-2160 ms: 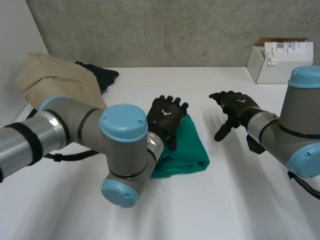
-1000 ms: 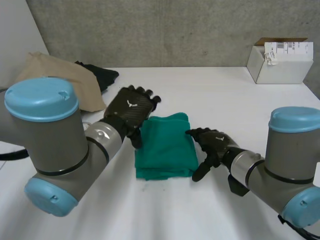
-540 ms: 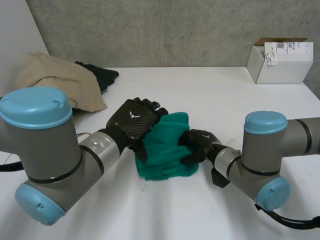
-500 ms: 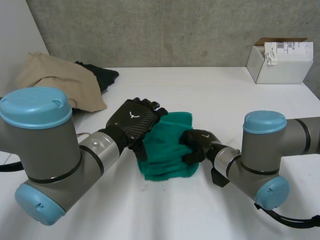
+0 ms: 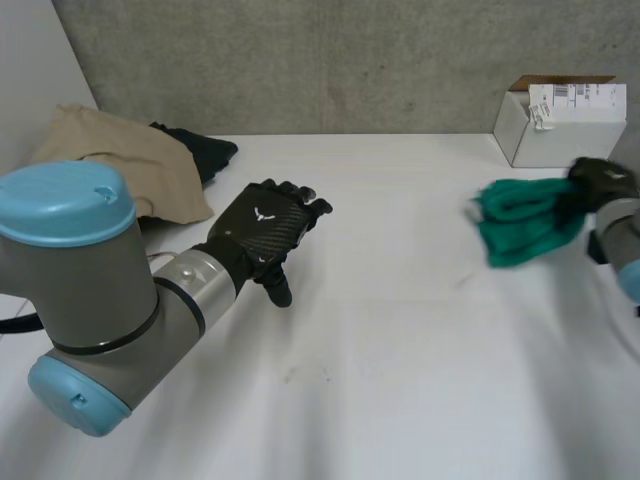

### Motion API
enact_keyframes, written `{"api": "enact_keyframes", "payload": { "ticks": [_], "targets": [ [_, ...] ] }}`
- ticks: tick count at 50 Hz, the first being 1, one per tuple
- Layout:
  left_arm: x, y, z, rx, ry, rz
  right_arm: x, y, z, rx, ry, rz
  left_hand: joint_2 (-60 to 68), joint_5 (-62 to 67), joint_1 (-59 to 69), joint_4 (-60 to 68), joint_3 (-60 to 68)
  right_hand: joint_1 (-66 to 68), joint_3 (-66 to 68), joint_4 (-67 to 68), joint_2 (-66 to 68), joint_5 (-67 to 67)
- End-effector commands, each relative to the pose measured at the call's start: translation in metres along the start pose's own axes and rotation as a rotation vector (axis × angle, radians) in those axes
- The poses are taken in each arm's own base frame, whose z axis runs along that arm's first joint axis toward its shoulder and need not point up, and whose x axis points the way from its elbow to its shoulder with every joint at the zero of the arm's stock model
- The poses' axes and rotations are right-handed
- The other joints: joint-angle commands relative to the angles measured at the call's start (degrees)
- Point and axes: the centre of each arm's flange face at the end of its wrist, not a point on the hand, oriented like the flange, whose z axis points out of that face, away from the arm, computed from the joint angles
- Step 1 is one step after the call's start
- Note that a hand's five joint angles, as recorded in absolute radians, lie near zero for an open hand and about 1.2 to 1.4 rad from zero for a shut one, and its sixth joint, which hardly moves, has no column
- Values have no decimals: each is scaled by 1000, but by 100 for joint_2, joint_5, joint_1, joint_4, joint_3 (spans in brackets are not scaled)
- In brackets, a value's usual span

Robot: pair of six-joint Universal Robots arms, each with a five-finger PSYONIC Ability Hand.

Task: Fold the laundry.

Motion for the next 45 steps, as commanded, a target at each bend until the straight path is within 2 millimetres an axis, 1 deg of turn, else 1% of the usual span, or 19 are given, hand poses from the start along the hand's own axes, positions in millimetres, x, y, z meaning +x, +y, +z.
{"api": "enact_keyframes", "payload": {
  "ticks": [1, 2, 4, 6, 13, 19, 22, 23, 24, 25, 29, 31, 35, 36, 38, 39, 42, 43, 45],
  "targets": [
    [-1, -8, 3, 29, -3, 3, 58, 8, 28, -12, 132, 14, -120, -243, -119, -124, -172, 2106, 1080, 991, 1212, 1252],
    [1, -10, 3, 36, -1, 0, 66, 8, 32, -8, 145, 16, -120, -243, -119, -124, -172, 2106, 1080, 991, 1212, 1252],
    [1, -11, 3, 41, 1, -6, 73, 8, 36, -1, 154, 16, -120, -243, -119, -124, -172, 2106, 1080, 991, 1212, 1252],
    [0, -12, 4, 43, -2, -18, 84, 4, 41, 18, 157, 3, -120, -243, -119, -124, -172, 2106, 1080, 991, 1212, 1252],
    [1, -11, 5, 40, 2, -33, 109, -1, 55, -5, 140, -35, -120, -243, -119, -124, -172, 2106, 1080, 991, 1212, 1252],
    [1, -10, 5, 38, 2, -34, 121, -6, 59, 15, 160, -73, -120, -243, -119, -124, -172, 2106, 1080, 991, 1212, 1252],
    [1, -10, 5, 38, 2, -34, 128, -4, 60, 11, 164, -105, -120, -243, -119, -124, -172, 2106, 1080, 991, 1212, 1252],
    [1, -10, 5, 38, 2, -34, 127, -3, 60, 9, 161, -111, -120, -243, -119, -124, -172, 2106, 1080, 991, 1212, 1252],
    [1, -10, 5, 38, 2, -33, 126, -1, 60, 4, 154, -113, -120, -243, -119, -124, -172, 580, -446, -535, -314, -274],
    [1, -10, 5, 39, 3, -34, 125, 2, 59, -7, 143, -118, -120, -243, -119, -124, -172, -4894, -5920, -6009, -5788, -5748],
    [1, -10, 5, 38, 2, -34, 122, 10, 57, -40, 133, -142, -120, -243, -119, -124, -172, -4894, -5920, -6009, -5788, -5748],
    [1, -10, 5, 38, 2, -34, 122, 8, 55, -48, 140, -162, -137, -260, -136, -141, -188, -4894, -5920, -6009, -5788, -5748],
    [0, -11, 5, 39, -5, -34, 122, -13, 41, -63, 250, -259, -137, -260, -136, -141, -188, -4894, -5920, -6009, -5788, -5748],
    [0, -11, 5, 39, -5, -36, 125, -23, 33, -66, 333, -320, -137, -260, -136, -141, -188, -4894, -5920, -6009, -5788, -5748],
    [-2, -12, 4, 44, -11, -35, 125, -37, 24, -34, 402, -369, -120, -243, -119, -124, -172, -4894, -5920, -6009, -5788, -5748],
    [-5, -14, 4, 50, -21, -35, 122, -57, 17, 38, 429, -413, -120, -243, -119, -124, -172, -4894, -5920, -6009, -5788, -5748],
    [-11, -16, 6, 67, -52, -34, 106, -77, 2, 141, 373, -465, -120, -243, -119, -124, -172, -4894, -5920, -6009, -5788, -5748],
    [-22, -20, 10, 90, -106, -28, 88, -79, -10, 184, 277, -488, -104, -226, -103, -108, -155, -4894, -5920, -6009, -5788, -5748],
    [-40, -22, 13, 109, -196, -22, 61, -81, -25, 229, 140, -509, -104, -226, -103, -108, -155, -4894, -5920, -6009, -5788, -5748]
  ]
}}
